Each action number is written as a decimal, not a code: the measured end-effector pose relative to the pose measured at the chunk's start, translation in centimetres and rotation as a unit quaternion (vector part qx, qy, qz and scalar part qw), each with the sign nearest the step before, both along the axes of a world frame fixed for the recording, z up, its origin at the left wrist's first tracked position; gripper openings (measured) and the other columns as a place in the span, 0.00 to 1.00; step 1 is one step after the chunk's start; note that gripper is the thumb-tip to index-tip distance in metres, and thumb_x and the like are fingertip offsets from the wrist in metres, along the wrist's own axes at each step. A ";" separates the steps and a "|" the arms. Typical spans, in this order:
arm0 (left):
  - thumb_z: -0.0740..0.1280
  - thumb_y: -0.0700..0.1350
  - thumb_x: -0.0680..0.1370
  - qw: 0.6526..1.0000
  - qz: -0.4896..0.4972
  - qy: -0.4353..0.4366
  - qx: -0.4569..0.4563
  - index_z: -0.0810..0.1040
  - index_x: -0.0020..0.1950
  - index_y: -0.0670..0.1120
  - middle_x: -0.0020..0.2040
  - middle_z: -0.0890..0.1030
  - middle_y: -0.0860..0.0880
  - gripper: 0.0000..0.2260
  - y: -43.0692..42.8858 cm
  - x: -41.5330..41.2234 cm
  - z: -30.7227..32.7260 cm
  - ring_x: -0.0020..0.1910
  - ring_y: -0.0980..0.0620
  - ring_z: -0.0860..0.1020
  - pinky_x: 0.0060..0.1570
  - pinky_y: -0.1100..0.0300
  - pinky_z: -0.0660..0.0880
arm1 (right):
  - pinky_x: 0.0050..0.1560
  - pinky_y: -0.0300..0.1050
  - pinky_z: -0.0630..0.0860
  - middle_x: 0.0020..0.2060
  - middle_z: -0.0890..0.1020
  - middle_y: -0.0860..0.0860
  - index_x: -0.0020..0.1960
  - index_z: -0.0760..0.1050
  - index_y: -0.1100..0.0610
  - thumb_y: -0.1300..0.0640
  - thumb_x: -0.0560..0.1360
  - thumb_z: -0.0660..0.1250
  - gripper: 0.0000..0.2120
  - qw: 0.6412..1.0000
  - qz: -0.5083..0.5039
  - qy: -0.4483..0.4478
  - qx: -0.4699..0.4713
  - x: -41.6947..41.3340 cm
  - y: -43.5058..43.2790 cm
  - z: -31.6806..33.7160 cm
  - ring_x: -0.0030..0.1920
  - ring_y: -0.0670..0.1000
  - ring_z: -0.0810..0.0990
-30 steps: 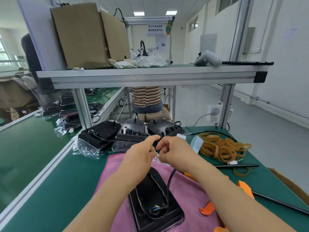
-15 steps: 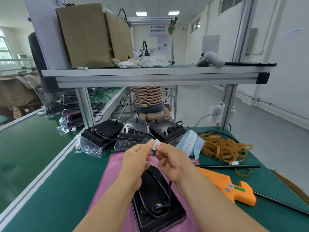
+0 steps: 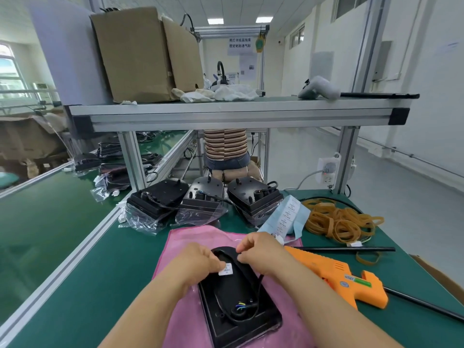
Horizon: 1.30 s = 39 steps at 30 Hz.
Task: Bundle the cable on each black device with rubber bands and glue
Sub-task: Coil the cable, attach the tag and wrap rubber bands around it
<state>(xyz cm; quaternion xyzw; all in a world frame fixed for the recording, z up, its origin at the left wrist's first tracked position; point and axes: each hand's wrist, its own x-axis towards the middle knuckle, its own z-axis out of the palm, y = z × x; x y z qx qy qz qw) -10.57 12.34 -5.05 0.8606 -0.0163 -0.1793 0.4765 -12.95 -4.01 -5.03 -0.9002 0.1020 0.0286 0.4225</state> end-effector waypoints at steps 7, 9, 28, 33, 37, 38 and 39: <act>0.73 0.39 0.73 0.998 0.030 -0.041 0.043 0.70 0.30 0.46 0.28 0.70 0.48 0.15 -0.9 -0.1 -1.2 0.31 0.50 0.67 0.34 0.60 0.63 | 0.49 0.45 0.80 0.42 0.83 0.48 0.36 0.77 0.49 0.64 0.73 0.63 0.12 0.999 0.045 0.000 -0.027 0.2 0.2 0.0 0.47 0.51 0.82; 0.71 0.39 0.72 0.994 0.030 -0.067 0.079 0.68 0.30 0.46 0.26 0.67 0.50 0.15 -1.2 -0.3 -1.5 0.29 0.49 0.65 0.32 0.60 0.61 | 0.50 0.45 0.79 0.44 0.84 0.49 0.37 0.77 0.49 0.62 0.73 0.65 0.11 0.998 0.055 0.000 -0.038 0.2 0.2 -0.1 0.49 0.51 0.82; 0.80 0.64 0.58 0.976 0.059 -0.146 0.149 0.68 0.51 0.49 0.50 0.68 0.53 0.33 -0.2 0.3 -3.4 0.48 0.51 0.75 0.49 0.53 0.76 | 0.53 0.46 0.77 0.47 0.82 0.51 0.42 0.78 0.53 0.57 0.69 0.75 0.06 0.984 0.077 -0.009 -0.158 1.2 1.0 -1.2 0.52 0.53 0.80; 0.79 0.60 0.61 0.984 0.125 -0.111 0.063 0.70 0.51 0.47 0.52 0.75 0.48 0.29 -0.2 0.6 -4.8 0.48 0.48 0.78 0.49 0.48 0.78 | 0.52 0.44 0.76 0.41 0.77 0.45 0.35 0.69 0.46 0.56 0.69 0.76 0.15 0.991 0.074 -0.029 -0.111 1.0 0.7 -1.5 0.46 0.48 0.77; 0.77 0.64 0.61 0.984 0.130 -0.108 0.063 0.70 0.52 0.49 0.51 0.75 0.50 0.30 0.0 0.4 -5.7 0.49 0.48 0.78 0.51 0.48 0.78 | 0.49 0.41 0.76 0.42 0.80 0.44 0.41 0.75 0.48 0.55 0.69 0.74 0.08 0.996 0.040 -0.077 -0.035 0.4 -0.4 -1.6 0.45 0.46 0.79; 0.76 0.65 0.62 0.984 0.129 -0.107 0.062 0.70 0.52 0.48 0.52 0.74 0.51 0.30 0.0 0.4 -5.8 0.51 0.48 0.78 0.53 0.48 0.77 | 0.49 0.42 0.76 0.41 0.81 0.44 0.41 0.75 0.49 0.55 0.70 0.72 0.06 0.994 0.000 -0.103 -0.034 0.2 -1.2 -1.4 0.44 0.47 0.79; 0.76 0.66 0.62 0.984 0.126 -0.105 0.061 0.70 0.52 0.49 0.53 0.74 0.51 0.30 0.1 0.4 -5.9 0.53 0.48 0.77 0.54 0.49 0.77 | 0.48 0.44 0.77 0.40 0.81 0.45 0.40 0.75 0.50 0.55 0.71 0.71 0.05 0.990 -0.044 -0.122 -0.049 0.0 -2.3 -1.2 0.44 0.48 0.79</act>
